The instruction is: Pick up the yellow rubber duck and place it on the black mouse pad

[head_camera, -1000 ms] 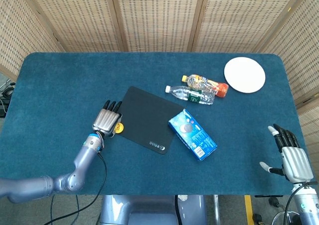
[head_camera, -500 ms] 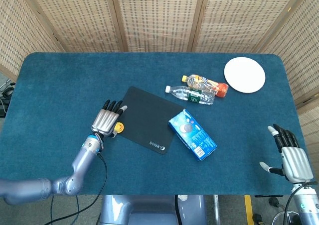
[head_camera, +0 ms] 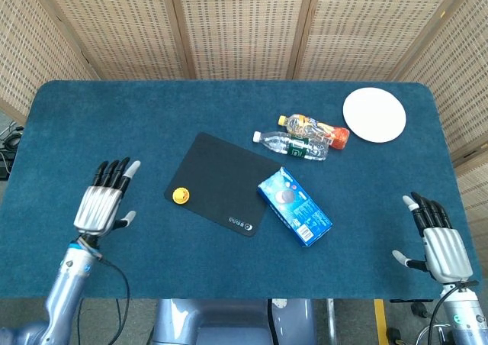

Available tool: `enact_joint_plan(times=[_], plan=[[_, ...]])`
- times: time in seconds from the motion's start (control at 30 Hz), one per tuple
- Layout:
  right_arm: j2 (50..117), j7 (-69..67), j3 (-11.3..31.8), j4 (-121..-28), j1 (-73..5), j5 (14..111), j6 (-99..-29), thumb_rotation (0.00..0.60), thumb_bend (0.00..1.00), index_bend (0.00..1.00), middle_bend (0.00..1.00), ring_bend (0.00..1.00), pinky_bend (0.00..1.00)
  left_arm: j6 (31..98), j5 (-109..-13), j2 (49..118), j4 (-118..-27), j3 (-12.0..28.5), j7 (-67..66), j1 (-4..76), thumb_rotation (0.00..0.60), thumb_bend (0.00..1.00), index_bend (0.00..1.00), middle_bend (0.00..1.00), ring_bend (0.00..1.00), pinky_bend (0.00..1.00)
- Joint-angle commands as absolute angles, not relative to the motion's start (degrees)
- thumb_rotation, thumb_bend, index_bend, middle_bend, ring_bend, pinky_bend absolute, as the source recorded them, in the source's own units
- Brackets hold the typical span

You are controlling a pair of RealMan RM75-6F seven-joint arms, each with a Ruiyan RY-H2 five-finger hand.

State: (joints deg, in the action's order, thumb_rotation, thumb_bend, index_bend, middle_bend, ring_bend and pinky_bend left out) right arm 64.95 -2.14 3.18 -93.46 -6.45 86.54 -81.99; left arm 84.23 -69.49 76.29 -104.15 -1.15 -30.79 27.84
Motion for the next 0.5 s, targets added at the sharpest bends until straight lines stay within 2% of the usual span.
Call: enact_joint_plan(times=[0.03,0.17,0.5], plan=[[65.5,-1.3,3.3,-93.3,-6.4,86.8,-82.5,0.600,0.00,0.03,0.00,0.00,0.01,92.5,-76.3,72.8,-105.8,-7.0,-30.8,20.8,0.600,0.23,0.00,0.00,0.00,0.00],[66.1,-0.3,3.1,-93.2,-6.2,87.8,-83.7,0.600,0.00,0.03,0.00,0.00,0.01,96.2,-80.5,72.2,-104.5,-9.7,-29.4,16.2,0.600,0.23,0.00,0.00,0.00,0.00],[66.8,2.2,2.6,-93.5,-6.2,89.0,-84.0,0.600,0.00,0.03,0.00,0.00,0.01,95.7,-84.0,69.9,-104.6,-9.0,-26.7,13.2,0.600,0.23,0.00,0.00,0.00,0.00]])
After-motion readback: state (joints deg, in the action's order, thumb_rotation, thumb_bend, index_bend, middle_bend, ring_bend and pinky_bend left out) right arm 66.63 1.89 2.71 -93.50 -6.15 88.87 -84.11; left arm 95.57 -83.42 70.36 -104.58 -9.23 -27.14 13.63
